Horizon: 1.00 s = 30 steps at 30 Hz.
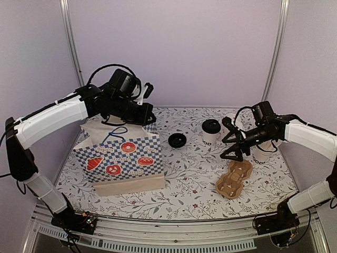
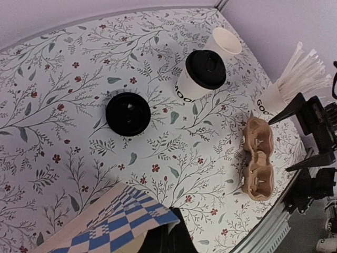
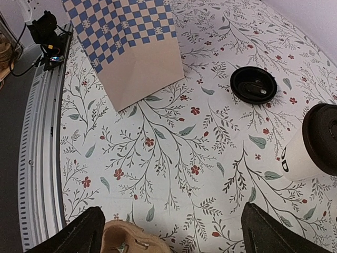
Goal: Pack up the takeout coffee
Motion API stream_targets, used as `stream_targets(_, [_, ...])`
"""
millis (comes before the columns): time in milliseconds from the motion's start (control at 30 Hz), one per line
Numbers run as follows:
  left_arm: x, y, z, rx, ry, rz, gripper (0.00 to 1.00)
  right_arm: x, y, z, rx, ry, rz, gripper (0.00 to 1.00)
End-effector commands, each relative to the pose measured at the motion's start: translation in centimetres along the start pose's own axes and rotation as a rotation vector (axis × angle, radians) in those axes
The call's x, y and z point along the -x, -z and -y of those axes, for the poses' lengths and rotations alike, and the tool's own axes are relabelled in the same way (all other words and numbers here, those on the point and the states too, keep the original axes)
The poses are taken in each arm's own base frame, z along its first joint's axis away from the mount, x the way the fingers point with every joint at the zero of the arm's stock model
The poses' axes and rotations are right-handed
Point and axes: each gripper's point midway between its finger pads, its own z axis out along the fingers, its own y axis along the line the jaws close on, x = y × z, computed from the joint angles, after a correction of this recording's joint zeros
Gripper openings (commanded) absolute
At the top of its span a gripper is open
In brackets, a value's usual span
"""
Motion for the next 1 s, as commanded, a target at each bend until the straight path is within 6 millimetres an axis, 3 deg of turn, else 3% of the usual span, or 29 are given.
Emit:
stream_targets(0, [4.0,-0.2,3.9,-0.176,-0.013,0.066,0.05,0.3,0.2,-0.1,0.031,0.003,-0.021,0.93])
stream_targets(133, [5.6,-0.2,4.7,-0.170,-0.060,0.040,0.43,-0.5,0.6,0.1,0.030,0.001,-0.113,0.89])
stream_targets(200, [5.9,0.3,4.7,-0.152,-0.108,0.026,0.53,-0.9,0.9,0.0,0.039,0.011,-0.163,0.88])
stream_targets(300, [6.4,2.2,5.0,-0.153,-0.178,0.046,0.56,-1.0,1.4,-0.6,0.073,0.028,-0.202,0.86])
stream_targets(433, [7.5,7.4,6.4,-0.216,-0.285,0.156,0.59,-2.2,1.7,-0.2,0.086,0.137,-0.302,0.82])
stream_targets(533, [8.2,11.2,5.8,-0.175,-0.368,0.283,0.67,-3.5,1.1,0.8,0.069,0.222,-0.395,0.79])
stream_targets(600, [8.2,12.2,4.9,-0.140,-0.403,0.330,0.74,-4.3,0.6,1.2,0.067,0.277,-0.455,0.77])
stream_targets(733, [8.3,10.6,1.7,-0.057,-0.397,0.304,0.78,-4.9,-0.4,2.1,0.068,0.292,-0.519,0.77])
stream_targets(833, [8.2,8.6,-1.1,0.021,-0.370,0.250,0.77,-3.9,-0.9,2.3,0.067,0.268,-0.501,0.77])
stream_targets(967, [8.2,7.5,-4.0,0.086,-0.340,0.229,0.76,-3.0,-1.5,2.0,0.063,0.257,-0.491,0.76])
